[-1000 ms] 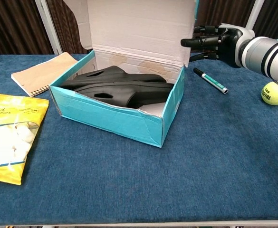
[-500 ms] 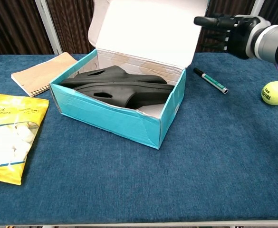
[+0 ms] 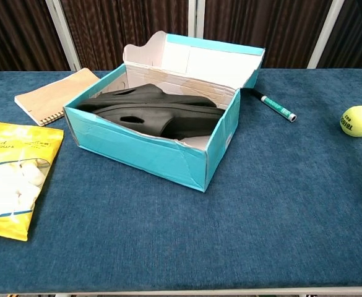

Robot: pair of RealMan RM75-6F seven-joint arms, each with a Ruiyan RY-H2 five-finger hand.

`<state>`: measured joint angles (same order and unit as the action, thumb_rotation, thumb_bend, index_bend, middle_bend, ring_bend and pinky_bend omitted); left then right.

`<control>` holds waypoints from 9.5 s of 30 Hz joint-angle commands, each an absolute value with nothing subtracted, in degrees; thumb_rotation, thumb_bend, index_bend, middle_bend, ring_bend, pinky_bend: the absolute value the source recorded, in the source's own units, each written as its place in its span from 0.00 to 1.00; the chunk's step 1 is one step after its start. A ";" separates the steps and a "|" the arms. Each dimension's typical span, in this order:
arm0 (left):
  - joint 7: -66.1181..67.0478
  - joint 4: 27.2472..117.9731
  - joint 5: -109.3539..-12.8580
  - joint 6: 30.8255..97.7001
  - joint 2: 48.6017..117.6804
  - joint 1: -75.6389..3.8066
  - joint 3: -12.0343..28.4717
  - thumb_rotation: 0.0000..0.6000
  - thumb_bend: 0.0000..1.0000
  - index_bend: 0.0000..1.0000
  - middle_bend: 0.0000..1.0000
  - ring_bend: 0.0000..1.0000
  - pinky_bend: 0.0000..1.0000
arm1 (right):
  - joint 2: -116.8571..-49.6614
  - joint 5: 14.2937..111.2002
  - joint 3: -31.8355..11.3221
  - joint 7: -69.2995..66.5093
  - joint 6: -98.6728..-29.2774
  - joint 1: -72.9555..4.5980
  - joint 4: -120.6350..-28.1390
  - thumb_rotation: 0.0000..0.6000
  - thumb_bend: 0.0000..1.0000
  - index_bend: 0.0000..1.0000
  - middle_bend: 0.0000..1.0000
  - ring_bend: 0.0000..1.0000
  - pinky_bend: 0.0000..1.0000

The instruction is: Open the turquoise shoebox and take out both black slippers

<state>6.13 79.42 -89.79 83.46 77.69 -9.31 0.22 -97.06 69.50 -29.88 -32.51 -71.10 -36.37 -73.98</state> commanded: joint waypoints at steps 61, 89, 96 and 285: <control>-1.76 74.91 -89.76 85.82 77.03 -8.29 0.83 1.00 0.09 0.19 0.16 0.09 0.26 | -98.61 30.97 -13.59 44.55 -49.74 -70.39 -74.69 1.00 0.10 0.37 0.39 0.24 0.30; -3.19 73.87 -89.71 86.07 77.14 -8.10 0.92 1.00 0.09 0.19 0.16 0.09 0.27 | -101.98 32.62 -14.29 43.73 -48.70 -71.86 -69.31 1.00 0.20 0.42 0.42 0.27 0.34; -3.40 73.92 -89.68 86.00 77.00 -7.95 0.75 1.00 0.09 0.19 0.16 0.09 0.27 | -102.69 34.59 -14.07 43.72 -49.75 -71.97 -69.67 1.00 0.19 0.44 0.43 0.29 0.34; 0.10 78.54 -91.95 84.55 77.49 -10.23 -0.08 1.00 0.09 0.19 0.16 0.09 0.30 | -78.84 69.10 -1.66 31.77 -74.82 -23.96 -97.97 1.00 0.08 0.53 0.56 0.38 0.31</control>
<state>0.11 78.55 -91.95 84.54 77.48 -10.23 -0.09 -79.03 69.20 -1.46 31.86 -75.09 -23.80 -97.78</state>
